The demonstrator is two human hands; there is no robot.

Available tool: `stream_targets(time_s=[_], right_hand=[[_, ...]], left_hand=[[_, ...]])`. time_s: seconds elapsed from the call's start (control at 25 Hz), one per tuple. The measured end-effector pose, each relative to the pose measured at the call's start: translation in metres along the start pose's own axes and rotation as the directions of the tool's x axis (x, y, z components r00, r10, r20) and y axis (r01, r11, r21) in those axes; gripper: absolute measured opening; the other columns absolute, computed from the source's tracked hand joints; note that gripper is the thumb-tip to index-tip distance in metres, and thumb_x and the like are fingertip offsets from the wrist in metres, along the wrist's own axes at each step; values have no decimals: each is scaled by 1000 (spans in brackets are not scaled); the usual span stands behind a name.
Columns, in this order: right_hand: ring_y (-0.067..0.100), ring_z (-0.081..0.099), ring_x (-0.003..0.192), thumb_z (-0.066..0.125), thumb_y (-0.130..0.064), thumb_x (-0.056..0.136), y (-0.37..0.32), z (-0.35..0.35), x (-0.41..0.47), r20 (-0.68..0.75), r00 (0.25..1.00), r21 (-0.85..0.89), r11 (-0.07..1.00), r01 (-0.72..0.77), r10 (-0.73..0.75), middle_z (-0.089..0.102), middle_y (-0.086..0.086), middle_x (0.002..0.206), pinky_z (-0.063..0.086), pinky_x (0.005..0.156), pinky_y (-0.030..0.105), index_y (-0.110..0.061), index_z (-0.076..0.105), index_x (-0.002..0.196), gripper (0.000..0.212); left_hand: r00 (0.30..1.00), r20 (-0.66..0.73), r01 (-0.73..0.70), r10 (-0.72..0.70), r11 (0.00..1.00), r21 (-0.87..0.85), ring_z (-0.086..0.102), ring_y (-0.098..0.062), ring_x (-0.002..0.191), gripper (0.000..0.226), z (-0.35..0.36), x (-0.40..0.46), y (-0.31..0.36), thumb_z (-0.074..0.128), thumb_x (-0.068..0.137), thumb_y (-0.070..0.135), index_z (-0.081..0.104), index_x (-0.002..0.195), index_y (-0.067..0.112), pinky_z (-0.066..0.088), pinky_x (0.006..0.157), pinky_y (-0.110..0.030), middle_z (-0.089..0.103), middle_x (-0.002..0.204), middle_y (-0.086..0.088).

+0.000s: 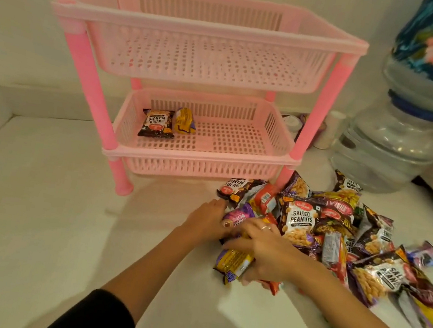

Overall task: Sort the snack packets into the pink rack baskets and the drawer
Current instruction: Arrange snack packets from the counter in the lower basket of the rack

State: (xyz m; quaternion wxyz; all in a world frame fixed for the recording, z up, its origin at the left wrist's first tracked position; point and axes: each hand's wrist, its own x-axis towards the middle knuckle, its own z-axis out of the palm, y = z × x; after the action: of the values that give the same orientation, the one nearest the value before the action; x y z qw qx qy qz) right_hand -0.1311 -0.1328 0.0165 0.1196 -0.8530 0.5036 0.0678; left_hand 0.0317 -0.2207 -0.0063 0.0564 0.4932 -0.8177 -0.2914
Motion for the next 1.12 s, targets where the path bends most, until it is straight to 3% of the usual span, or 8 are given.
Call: stream_targets(time_s=[0.12, 0.2, 0.32, 0.44, 0.56, 0.84, 1.0, 1.12], right_hand=[[25, 34, 123, 65, -35, 68, -2, 1, 1, -76, 993, -202, 977, 75, -92, 45, -3, 126, 26, 92, 43, -38, 44, 128, 64], [22, 42, 117, 62, -33, 68, -2, -2, 1, -137, 982, -199, 974, 104, -133, 51, -8, 120, 27, 88, 39, -34, 49, 125, 59], [9, 46, 106, 65, -38, 66, -1, -28, 1, -192, 976, 91, 989, 117, -98, 56, -15, 112, 37, 85, 33, -36, 51, 123, 58], [1, 56, 90, 75, -36, 67, -2, -73, 6, -225, 972, 439, 884, 160, -64, 62, -15, 101, 47, 76, 20, -35, 57, 116, 52], [1, 62, 93, 80, -33, 65, 0, -112, 21, -262, 965, 607, 781, 145, 25, 65, -16, 102, 52, 78, 18, -38, 58, 111, 52], [20, 65, 82, 75, -31, 74, 48, -157, 127, -261, 843, 753, 646, -127, 470, 66, 3, 93, 54, 73, 37, -15, 60, 109, 41], [25, 65, 84, 72, -30, 75, 91, -154, 196, -173, 729, 775, 548, -314, 662, 69, 12, 98, 54, 71, 36, -12, 58, 92, 29], [26, 67, 82, 72, -31, 74, 112, -138, 232, -154, 693, 715, 564, -414, 704, 71, 14, 98, 46, 62, 29, -11, 62, 90, 28]], left_hand=[[998, 46, 43, -42, 999, -20, 59, -29, 81, 32, -1, -5, -1, 68, 78, 41, 56, 80, 11, 36, 61, -29, 63, 90, -15], [995, 48, 86, -83, 994, -69, 55, -23, 71, 30, -4, -12, -5, 69, 77, 41, 55, 75, 14, 36, 58, -28, 63, 83, -13], [997, 55, 63, -55, 988, -144, 54, -18, 71, 31, -23, -24, -15, 67, 79, 41, 58, 85, 12, 36, 53, -26, 60, 81, -5], [999, 44, 11, 1, 961, -276, 57, -7, 60, 22, -68, -32, -18, 64, 83, 38, 58, 91, 18, 44, 50, -18, 61, 74, 3], [1000, -23, 1, -13, 891, -453, 61, -2, 58, 13, -118, -25, -16, 58, 87, 33, 57, 90, 20, 48, 48, -15, 65, 72, 7], [933, 1, 240, -360, 620, -747, 55, -16, 58, 34, -175, 78, -13, 58, 86, 46, 62, 77, 13, 41, 52, -22, 66, 65, -6], [885, -5, 336, -465, 645, -687, 55, -14, 44, 38, -163, 137, -10, 53, 92, 44, 54, 105, 9, 41, 40, -17, 58, 64, -6], [865, -135, 342, -484, 763, -548, 54, -17, 49, 32, -153, 161, -7, 46, 97, 35, 57, 96, 4, 37, 43, -24, 57, 65, -9]])
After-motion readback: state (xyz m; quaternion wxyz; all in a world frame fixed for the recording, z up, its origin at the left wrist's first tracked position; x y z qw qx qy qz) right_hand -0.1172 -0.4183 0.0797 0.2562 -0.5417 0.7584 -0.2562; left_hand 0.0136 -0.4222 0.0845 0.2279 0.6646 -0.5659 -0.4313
